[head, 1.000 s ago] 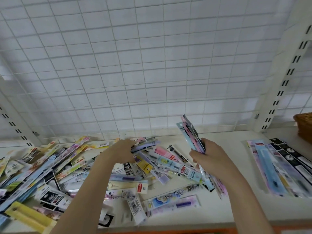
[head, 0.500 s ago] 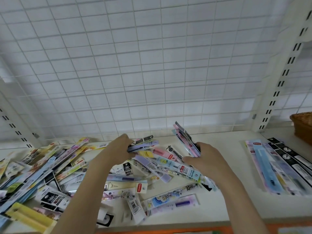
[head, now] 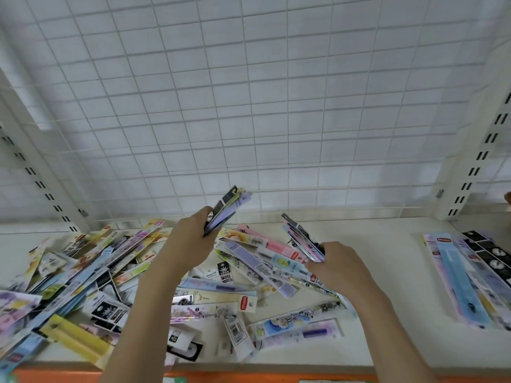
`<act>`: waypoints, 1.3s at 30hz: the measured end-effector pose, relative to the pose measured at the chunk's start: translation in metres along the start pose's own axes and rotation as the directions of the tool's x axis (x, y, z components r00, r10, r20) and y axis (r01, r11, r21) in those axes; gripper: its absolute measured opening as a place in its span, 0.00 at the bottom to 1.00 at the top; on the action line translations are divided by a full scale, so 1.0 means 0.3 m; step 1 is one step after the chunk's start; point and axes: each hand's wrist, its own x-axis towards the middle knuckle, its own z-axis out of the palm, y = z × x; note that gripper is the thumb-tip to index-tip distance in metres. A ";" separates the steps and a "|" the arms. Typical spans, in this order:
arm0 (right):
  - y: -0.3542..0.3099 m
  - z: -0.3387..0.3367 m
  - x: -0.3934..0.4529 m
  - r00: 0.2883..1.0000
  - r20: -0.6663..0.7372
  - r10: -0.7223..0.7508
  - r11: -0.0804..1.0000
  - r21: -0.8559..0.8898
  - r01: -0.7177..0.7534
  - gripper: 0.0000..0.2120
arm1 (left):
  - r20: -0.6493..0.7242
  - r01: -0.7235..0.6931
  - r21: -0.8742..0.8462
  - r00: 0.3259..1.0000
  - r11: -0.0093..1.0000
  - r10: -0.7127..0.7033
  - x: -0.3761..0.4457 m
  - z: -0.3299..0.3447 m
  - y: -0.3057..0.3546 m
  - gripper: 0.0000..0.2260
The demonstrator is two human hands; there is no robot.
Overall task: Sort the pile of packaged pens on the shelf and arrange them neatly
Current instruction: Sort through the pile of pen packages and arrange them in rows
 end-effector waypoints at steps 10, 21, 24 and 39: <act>-0.043 0.040 0.022 0.998 0.062 0.013 0.993 -0.118 -0.005 0.08 | -0.117 0.219 -0.114 0.966 0.969 -0.232 -0.081 -0.015 -0.062 0.16; -0.078 -0.074 -0.023 0.999 -0.034 0.011 0.994 0.105 -0.007 0.09 | -0.110 0.342 -0.129 0.928 0.931 -0.357 -0.106 0.016 -0.102 0.18; -0.086 -0.114 -0.048 0.997 -0.071 0.013 0.987 0.164 -0.001 0.07 | -0.108 0.345 -0.167 0.925 0.924 -0.365 -0.089 0.006 -0.100 0.19; -0.106 -0.168 -0.100 0.978 -0.206 0.031 0.991 0.135 -0.002 0.15 | 0.046 0.325 -0.184 0.945 0.928 -0.323 0.104 0.093 -0.087 0.20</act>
